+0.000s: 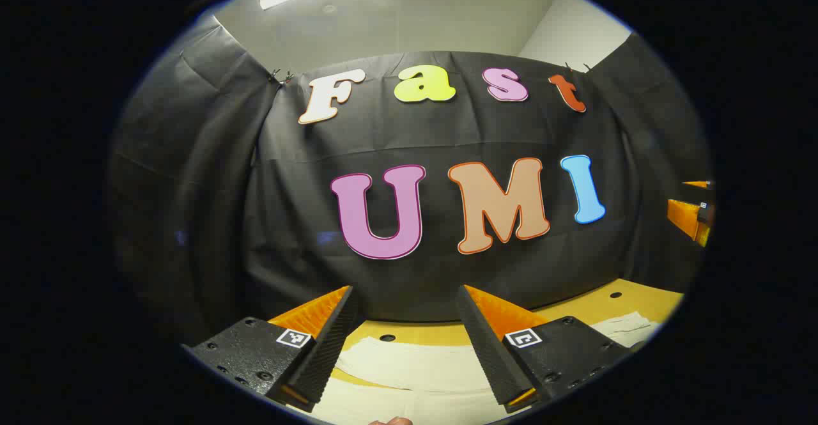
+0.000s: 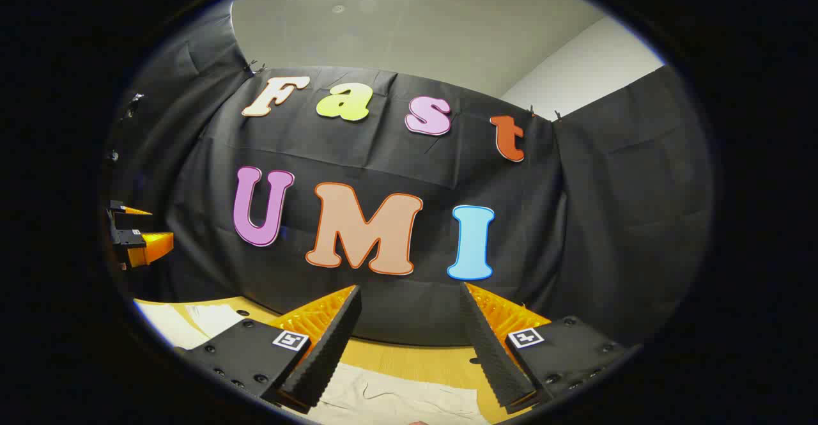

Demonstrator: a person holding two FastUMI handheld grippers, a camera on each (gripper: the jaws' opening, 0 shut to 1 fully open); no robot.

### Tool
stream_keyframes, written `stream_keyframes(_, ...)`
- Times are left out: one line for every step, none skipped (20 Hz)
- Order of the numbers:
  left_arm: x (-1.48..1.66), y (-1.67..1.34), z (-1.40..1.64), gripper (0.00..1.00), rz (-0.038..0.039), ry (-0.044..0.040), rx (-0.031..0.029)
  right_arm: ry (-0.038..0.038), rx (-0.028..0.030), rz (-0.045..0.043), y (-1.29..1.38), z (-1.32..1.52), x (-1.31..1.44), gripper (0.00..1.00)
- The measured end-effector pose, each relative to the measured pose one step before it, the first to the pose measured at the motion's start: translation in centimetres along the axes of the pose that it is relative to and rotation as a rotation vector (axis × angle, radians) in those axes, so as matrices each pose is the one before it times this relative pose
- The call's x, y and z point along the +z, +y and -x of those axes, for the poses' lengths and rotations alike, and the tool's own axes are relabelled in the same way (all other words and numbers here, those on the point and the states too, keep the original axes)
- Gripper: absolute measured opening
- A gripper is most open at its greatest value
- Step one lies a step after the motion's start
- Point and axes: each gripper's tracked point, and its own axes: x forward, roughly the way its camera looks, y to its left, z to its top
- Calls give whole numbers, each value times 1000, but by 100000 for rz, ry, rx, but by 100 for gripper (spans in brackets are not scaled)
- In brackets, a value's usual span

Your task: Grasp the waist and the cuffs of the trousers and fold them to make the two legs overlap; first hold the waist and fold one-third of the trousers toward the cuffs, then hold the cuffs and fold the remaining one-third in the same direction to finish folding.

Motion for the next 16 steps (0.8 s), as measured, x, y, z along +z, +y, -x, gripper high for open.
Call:
stream_keyframes(17,-86,-63,94,-655,-299,-87,313,71,-290,-86,99,-205,97)
stream_keyframes(117,-80,-25,94,-592,-224,-16,381,-56,-240,-24,-13,-197,97)
stream_keyframes(-108,-127,57,94,-232,-77,-137,390,-586,178,-212,-47,-210,97)
stream_keyframes(-1,-128,7,94,17,-18,5,518,-563,787,-190,-59,-303,97)
stream_keyframes(-37,-105,-49,94,349,126,-49,600,-262,972,-187,72,-280,97)
stream_keyframes(-126,-200,-34,94,503,456,0,789,118,975,-185,-6,-316,97)
stream_keyframes(-301,-203,-84,94,457,713,-71,446,286,871,-158,-28,-134,97)
stream_keyframes(-130,-258,-34,94,429,475,-177,264,141,774,-213,119,-209,97)
stream_keyframes(-58,-83,-104,94,246,232,14,190,118,414,-239,15,-104,97)
stream_keyframes(40,-168,-63,94,118,-32,-25,488,290,240,-21,-95,-133,97)
stream_keyframes(51,-153,-105,94,49,-104,40,427,200,89,-155,140,-231,97)
stream_keyframes(31,-31,-133,94,192,-82,0,433,231,-99,-136,-14,-109,97)
stream_keyframes(-60,-81,25,94,256,-110,21,273,149,-14,-130,-66,-91,97)
stream_keyframes(71,-89,-60,94,222,-214,6,99,-158,228,-176,-151,11,97)
stream_keyframes(59,-38,-60,94,41,-98,94,1,-234,124,-209,64,-110,97)
stream_keyframes(9,16,-93,94,-14,-80,116,-14,-192,-92,-131,-87,16,97)
